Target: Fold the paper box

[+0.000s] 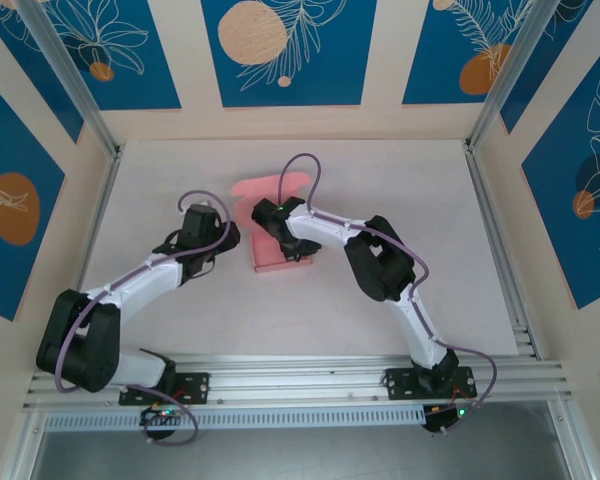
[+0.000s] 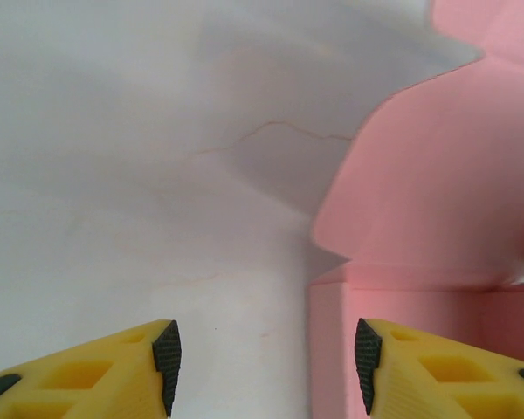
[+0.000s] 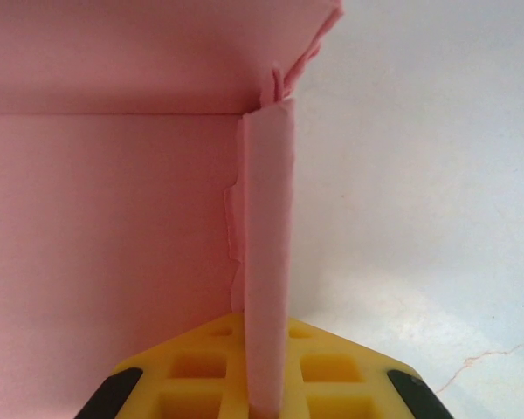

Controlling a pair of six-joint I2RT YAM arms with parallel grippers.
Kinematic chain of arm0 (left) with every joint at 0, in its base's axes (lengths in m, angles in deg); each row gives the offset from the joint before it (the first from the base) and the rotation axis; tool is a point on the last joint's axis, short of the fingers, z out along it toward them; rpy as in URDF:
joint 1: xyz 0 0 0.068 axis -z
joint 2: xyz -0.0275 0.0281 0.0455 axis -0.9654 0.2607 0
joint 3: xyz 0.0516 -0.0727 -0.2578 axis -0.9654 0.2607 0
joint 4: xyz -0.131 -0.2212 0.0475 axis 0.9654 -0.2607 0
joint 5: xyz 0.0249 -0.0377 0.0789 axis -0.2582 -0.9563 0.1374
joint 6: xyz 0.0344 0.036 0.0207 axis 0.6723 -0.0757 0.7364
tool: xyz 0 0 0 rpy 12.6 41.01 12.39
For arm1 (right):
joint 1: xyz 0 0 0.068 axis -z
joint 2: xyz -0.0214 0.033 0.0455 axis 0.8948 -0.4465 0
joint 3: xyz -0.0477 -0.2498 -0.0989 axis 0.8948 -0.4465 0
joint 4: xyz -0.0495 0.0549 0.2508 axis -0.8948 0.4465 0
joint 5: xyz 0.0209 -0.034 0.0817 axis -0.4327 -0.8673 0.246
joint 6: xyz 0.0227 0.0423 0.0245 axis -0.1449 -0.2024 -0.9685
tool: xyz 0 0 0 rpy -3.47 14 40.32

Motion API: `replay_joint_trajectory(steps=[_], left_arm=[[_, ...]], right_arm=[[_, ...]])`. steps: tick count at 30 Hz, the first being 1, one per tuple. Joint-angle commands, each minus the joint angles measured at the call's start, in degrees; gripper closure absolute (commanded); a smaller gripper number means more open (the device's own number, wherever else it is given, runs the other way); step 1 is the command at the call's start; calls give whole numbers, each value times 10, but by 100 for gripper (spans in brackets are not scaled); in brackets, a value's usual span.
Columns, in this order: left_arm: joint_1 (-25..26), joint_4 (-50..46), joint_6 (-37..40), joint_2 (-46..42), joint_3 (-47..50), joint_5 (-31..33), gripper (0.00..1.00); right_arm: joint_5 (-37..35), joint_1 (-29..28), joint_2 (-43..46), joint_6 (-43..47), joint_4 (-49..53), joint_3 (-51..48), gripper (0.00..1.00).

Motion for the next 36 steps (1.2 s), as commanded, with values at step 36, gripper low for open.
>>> replay_joint_trajectory(steps=[36], left_arm=[[68,57,-80,136,-8,-13,55]], right_arm=[[-115,-17,-139,-32,173,76,100]])
